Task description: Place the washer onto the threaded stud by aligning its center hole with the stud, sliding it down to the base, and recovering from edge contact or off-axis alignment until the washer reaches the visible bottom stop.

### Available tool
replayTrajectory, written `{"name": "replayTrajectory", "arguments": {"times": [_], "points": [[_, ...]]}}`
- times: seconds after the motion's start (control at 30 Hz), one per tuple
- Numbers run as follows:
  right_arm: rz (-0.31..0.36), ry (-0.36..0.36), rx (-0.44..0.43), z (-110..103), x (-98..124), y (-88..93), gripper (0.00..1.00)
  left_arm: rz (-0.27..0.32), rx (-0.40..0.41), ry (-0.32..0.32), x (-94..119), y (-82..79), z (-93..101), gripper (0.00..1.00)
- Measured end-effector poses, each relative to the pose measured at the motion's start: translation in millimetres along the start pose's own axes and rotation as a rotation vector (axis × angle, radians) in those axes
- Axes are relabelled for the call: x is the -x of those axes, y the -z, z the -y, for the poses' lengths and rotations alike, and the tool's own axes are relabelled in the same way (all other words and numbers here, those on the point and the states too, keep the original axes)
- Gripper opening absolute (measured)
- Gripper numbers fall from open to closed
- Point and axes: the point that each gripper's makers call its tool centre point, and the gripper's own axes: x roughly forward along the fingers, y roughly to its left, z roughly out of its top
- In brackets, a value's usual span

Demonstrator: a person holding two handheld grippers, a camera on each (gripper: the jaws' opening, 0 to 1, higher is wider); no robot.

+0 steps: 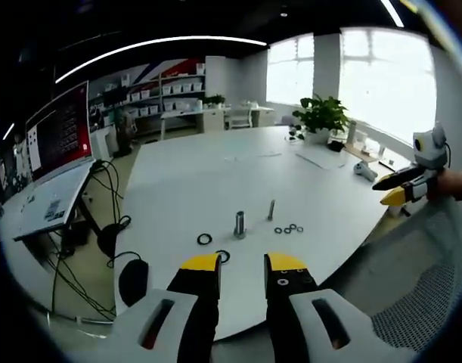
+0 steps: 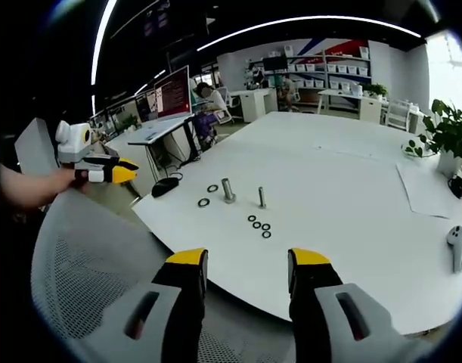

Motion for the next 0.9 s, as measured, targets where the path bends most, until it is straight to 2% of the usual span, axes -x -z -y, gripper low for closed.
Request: {"name": "replayTrajectory", "arguments": {"times": [0.9], "points": [[0.000, 0.013, -0.015, 4.9, 0.1, 1.8, 0.45, -0.010, 0.017, -0.012, -1.5, 4.4, -3.9, 0.21]]}}
